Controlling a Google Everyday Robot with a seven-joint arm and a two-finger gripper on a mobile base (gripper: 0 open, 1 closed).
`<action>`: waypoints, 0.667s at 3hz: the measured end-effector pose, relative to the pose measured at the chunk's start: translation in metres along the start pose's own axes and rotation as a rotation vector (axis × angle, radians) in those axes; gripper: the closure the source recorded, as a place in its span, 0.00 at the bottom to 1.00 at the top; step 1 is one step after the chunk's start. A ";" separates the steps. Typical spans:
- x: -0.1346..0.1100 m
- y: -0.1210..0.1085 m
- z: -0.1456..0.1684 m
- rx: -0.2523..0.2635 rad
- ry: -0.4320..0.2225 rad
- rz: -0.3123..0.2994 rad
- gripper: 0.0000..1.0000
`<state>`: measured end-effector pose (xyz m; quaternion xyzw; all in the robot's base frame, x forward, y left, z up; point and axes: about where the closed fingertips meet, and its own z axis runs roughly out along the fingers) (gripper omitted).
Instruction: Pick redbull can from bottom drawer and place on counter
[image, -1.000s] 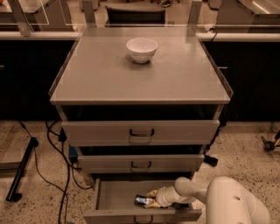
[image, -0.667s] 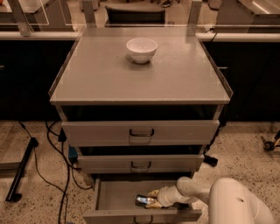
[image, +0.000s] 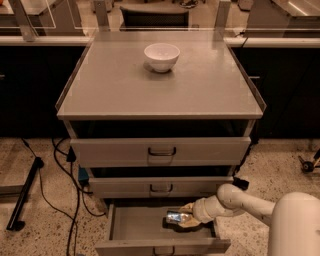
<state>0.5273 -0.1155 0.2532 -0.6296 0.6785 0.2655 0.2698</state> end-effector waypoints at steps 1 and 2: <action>-0.004 0.001 -0.003 -0.001 -0.001 -0.006 1.00; -0.035 0.005 -0.025 -0.005 -0.009 -0.049 1.00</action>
Offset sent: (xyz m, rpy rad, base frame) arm -0.0038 0.0111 0.0881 0.0109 -0.0683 0.0719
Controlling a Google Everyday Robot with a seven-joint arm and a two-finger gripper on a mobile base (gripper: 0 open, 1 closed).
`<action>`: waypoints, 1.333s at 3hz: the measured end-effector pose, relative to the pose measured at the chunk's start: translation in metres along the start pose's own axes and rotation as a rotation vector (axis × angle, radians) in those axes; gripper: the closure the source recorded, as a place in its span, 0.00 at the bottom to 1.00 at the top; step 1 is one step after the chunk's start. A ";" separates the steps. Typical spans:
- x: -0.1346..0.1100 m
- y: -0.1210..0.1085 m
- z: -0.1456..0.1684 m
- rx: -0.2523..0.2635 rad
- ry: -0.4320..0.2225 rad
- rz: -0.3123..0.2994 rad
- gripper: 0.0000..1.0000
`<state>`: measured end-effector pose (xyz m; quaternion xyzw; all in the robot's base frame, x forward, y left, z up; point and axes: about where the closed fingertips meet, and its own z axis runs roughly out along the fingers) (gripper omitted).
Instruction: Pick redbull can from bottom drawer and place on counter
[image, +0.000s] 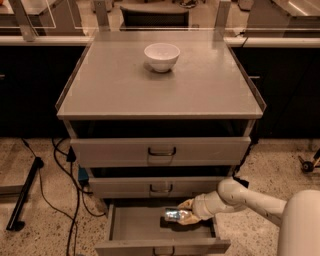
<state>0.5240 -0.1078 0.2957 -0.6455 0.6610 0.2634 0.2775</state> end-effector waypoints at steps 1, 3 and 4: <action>-0.071 0.023 -0.061 0.031 -0.016 -0.053 1.00; -0.146 0.065 -0.126 0.046 0.050 -0.063 1.00; -0.146 0.063 -0.127 0.049 0.049 -0.064 1.00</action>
Offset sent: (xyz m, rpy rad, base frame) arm -0.0406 -0.0205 0.4461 -0.2521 -0.3261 0.0063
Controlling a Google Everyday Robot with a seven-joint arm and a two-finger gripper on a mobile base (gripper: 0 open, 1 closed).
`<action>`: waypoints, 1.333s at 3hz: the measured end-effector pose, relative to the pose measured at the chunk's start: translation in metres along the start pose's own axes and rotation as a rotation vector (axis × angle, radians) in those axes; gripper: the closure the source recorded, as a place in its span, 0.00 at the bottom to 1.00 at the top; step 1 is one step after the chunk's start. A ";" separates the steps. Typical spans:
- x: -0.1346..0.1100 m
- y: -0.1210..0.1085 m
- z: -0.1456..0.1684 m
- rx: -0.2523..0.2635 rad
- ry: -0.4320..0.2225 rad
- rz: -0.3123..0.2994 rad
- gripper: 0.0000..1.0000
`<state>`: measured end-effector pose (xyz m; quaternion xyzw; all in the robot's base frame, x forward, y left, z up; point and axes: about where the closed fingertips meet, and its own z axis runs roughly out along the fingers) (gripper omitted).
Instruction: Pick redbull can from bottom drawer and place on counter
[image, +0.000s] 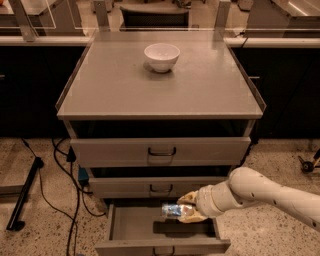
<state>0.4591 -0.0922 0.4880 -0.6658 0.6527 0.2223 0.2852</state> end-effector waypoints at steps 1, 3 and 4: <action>-0.026 -0.010 -0.029 0.019 -0.038 -0.020 1.00; -0.171 -0.044 -0.211 0.070 -0.015 -0.133 1.00; -0.170 -0.044 -0.209 0.071 -0.016 -0.132 1.00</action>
Offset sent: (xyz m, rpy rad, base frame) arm 0.0142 0.0039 0.2214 0.0740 -0.1492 0.0957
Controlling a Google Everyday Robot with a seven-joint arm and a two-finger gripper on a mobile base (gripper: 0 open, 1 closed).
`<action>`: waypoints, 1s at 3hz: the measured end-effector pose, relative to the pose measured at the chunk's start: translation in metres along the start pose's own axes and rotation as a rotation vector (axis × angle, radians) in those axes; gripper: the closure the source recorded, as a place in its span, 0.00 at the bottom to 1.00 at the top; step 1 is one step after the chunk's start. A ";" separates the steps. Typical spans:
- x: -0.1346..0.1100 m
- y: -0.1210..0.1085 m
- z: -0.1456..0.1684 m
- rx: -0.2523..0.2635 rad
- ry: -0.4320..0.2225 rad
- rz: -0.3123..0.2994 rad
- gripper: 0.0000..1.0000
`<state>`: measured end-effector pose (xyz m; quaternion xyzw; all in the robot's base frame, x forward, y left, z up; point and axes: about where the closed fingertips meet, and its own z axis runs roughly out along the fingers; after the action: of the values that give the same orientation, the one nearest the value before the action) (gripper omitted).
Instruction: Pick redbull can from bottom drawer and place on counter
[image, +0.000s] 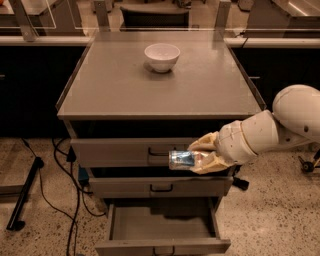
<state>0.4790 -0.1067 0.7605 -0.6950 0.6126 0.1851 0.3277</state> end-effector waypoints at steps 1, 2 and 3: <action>-0.022 -0.020 -0.021 0.017 0.005 0.000 1.00; -0.062 -0.068 -0.062 0.044 0.042 -0.003 1.00; -0.090 -0.110 -0.083 0.064 0.063 -0.030 1.00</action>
Offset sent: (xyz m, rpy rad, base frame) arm 0.0720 0.0066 0.1636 -0.0437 -0.0663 -0.0673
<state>0.5573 -0.0936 0.9046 -0.6989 0.6176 0.1385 0.3332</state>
